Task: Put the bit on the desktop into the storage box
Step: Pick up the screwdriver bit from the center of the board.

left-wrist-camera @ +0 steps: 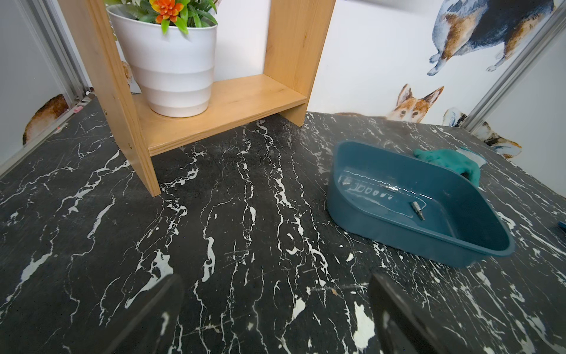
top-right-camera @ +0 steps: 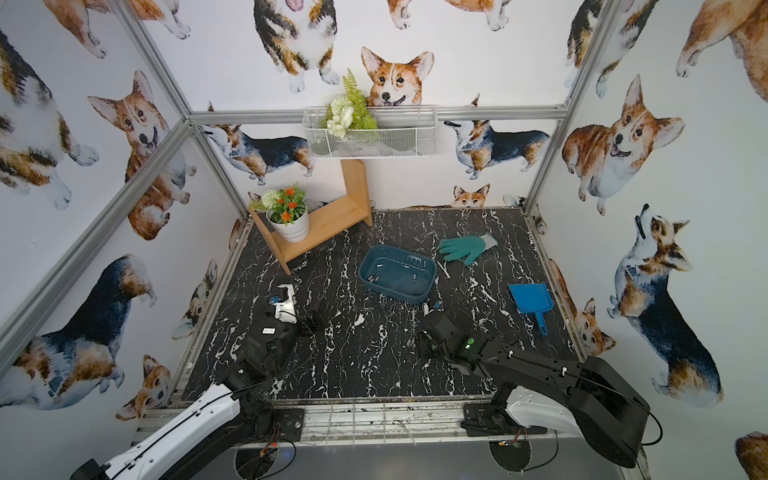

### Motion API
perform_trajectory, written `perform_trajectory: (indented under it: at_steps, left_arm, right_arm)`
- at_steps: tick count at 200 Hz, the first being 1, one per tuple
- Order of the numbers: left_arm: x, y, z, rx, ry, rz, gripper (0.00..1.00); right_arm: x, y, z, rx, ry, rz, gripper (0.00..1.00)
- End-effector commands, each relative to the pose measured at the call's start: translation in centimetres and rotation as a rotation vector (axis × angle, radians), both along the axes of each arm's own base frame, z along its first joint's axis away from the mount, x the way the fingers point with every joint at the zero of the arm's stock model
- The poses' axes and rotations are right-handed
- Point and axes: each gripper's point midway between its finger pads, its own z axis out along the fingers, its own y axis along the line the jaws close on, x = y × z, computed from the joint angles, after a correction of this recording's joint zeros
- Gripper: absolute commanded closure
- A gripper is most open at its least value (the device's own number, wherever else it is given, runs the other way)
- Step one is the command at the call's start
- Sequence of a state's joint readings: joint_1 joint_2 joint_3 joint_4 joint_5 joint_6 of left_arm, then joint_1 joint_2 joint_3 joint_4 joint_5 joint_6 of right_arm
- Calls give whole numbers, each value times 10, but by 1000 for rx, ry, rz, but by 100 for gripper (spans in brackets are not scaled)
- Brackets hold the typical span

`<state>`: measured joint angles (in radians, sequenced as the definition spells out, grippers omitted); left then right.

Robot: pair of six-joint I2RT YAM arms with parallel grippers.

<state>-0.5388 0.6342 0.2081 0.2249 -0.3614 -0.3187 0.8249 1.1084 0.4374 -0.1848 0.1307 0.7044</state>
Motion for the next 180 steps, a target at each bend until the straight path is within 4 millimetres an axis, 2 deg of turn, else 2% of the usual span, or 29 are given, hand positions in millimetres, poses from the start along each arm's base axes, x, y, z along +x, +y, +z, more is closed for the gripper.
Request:
perform_trajectory:
  at_steps: [1,13,91,180]
  left_arm:
    - [2,0,4,5,-19,3,0]
    - [2,0,4,6,-18,1,0]
    - [2,0,4,6,-17,0,0]
    - [2,-1,4,6,-16,-3,0]
  right_arm:
    - [5,5,6,25,-20,-9,53]
    - [4,6,-2,6,-1,-6,54]
    - [8,15,-7,9,15,3,59]
    - [8,16,-16,-16,39,3,60]
